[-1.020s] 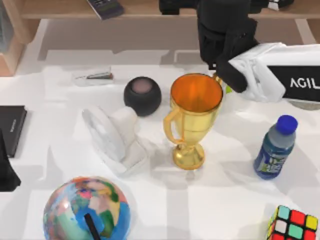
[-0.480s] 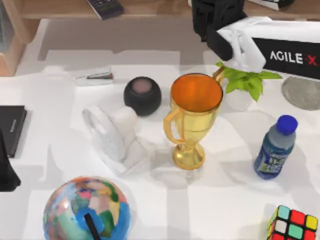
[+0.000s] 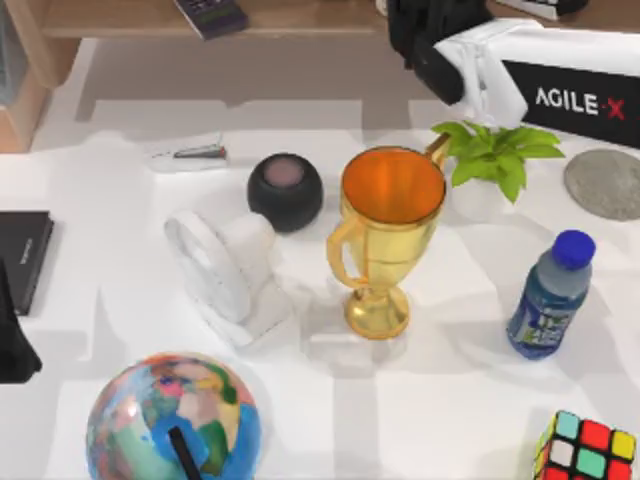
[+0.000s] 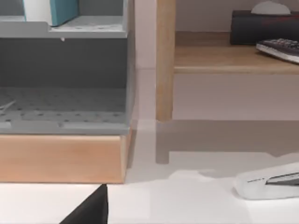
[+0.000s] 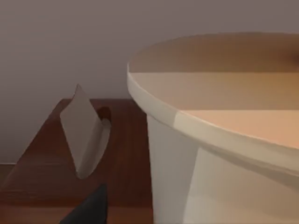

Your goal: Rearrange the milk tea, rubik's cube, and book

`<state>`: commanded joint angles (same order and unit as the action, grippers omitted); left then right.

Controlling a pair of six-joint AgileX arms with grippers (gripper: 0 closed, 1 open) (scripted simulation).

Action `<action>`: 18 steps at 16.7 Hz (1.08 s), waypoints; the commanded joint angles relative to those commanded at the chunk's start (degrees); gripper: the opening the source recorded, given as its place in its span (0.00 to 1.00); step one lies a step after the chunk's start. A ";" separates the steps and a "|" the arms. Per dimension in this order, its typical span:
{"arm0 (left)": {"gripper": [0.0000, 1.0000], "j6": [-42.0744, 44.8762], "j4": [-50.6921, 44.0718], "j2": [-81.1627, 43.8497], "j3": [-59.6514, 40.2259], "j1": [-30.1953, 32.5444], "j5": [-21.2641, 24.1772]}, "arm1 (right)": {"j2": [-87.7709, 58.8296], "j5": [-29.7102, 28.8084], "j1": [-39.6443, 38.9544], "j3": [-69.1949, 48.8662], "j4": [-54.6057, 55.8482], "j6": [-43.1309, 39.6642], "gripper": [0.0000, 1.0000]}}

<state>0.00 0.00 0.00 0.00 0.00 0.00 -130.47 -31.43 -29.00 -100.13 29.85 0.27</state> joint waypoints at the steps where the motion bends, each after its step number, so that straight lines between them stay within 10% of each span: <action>1: 1.00 0.00 0.00 0.00 0.00 0.00 0.00 | 0.00 0.00 0.00 0.00 0.00 0.00 0.92; 13: 1.00 0.00 0.00 0.00 0.00 0.00 0.00 | 0.00 0.00 0.00 0.00 0.00 0.00 0.02; 18: 1.00 0.00 0.00 0.00 0.00 0.00 0.00 | 0.00 0.00 0.00 0.00 0.00 0.00 0.00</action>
<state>0.00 0.00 0.00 0.00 0.00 0.00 -130.47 -31.43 -29.00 -100.13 29.85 0.27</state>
